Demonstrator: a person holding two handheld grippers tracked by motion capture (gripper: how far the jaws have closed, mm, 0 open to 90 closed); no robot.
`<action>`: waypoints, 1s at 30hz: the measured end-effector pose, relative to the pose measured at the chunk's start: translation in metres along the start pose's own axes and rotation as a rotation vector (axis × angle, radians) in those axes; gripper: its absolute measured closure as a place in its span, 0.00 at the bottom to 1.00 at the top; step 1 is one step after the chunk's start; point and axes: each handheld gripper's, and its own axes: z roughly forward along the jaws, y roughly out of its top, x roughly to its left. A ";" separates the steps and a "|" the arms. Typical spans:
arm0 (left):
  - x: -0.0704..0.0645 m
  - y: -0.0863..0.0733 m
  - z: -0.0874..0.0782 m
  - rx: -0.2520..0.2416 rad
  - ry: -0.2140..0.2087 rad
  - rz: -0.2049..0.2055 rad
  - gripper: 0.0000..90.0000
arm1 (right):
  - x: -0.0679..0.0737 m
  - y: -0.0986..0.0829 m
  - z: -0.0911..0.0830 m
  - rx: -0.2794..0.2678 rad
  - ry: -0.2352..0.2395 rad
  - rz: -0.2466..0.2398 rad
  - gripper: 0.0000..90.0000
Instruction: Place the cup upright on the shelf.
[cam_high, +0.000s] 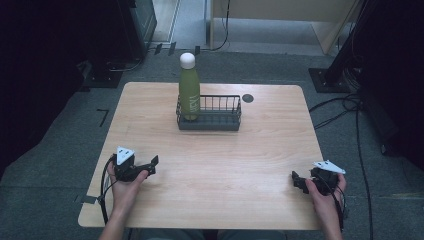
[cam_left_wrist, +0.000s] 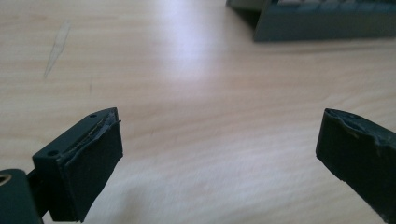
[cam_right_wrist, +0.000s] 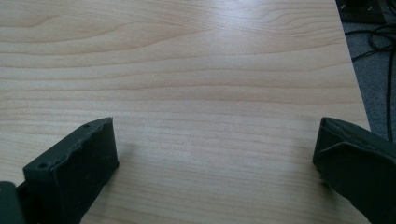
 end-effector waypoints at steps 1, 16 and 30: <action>0.001 -0.003 -0.002 0.011 0.009 0.008 0.01 | 0.000 0.000 0.000 0.000 0.000 0.001 0.00; 0.004 -0.028 -0.025 0.163 0.108 0.093 0.05 | 0.000 0.000 0.000 0.000 0.000 -0.001 0.00; 0.012 -0.034 -0.028 0.213 0.119 0.061 0.05 | 0.000 0.000 0.000 0.000 -0.001 0.000 0.00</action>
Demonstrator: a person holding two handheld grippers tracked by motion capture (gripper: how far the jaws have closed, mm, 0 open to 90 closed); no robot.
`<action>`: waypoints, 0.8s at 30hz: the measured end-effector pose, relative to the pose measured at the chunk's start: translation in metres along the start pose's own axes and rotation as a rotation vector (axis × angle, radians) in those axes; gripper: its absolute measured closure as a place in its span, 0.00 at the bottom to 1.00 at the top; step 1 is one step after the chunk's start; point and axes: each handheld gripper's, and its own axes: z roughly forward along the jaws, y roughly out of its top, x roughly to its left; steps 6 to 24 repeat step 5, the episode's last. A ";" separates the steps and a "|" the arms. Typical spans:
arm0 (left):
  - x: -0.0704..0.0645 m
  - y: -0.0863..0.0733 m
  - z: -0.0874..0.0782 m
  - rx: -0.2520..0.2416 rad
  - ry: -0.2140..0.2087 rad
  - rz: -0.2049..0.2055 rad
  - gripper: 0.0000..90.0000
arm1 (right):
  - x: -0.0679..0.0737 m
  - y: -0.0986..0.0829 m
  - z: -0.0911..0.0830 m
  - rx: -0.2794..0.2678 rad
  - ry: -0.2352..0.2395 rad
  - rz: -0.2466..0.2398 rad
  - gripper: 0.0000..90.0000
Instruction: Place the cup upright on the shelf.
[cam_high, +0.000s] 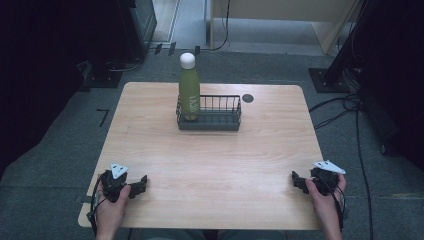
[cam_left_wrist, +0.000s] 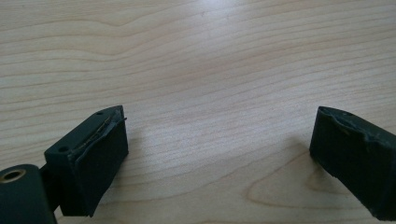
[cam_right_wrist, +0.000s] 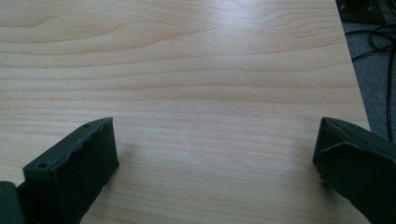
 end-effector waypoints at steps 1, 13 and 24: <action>0.000 0.000 0.000 0.002 0.000 0.002 0.05 | 0.000 0.000 0.000 0.000 0.001 0.000 0.00; 0.000 0.000 0.000 0.000 0.000 -0.001 0.05 | 0.000 0.000 0.000 0.000 0.000 0.000 0.00; 0.000 0.000 0.000 0.000 0.000 -0.001 0.05 | 0.000 0.000 0.000 0.000 0.000 0.000 0.00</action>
